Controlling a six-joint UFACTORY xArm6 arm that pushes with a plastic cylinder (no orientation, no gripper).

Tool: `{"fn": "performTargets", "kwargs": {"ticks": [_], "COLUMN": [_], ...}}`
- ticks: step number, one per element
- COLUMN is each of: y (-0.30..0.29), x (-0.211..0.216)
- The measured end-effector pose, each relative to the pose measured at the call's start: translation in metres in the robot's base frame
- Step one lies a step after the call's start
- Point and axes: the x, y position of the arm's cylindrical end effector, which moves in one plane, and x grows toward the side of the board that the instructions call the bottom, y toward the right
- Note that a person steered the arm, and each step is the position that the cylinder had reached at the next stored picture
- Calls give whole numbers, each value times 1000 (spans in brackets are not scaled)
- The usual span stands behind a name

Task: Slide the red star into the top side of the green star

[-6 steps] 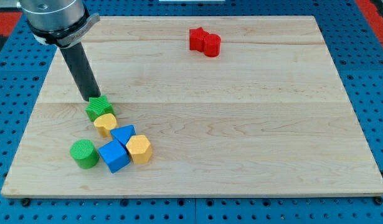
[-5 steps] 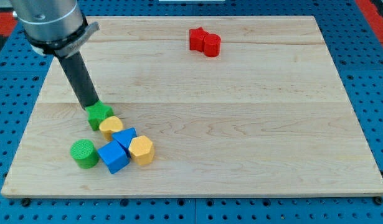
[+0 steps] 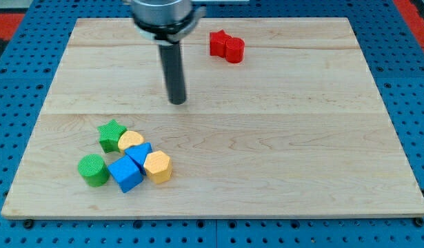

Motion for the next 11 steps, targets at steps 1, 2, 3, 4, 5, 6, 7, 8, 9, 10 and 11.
{"fn": "performTargets", "kwargs": {"ticks": [1,2,3,4,5,6,7,8,9,10,11], "y": [46,81,105,124,120,88,68,72,72,42,15], "x": [-24,-57,-85,-121,-159,-189,-177,-146,-117,-110,-112]}}
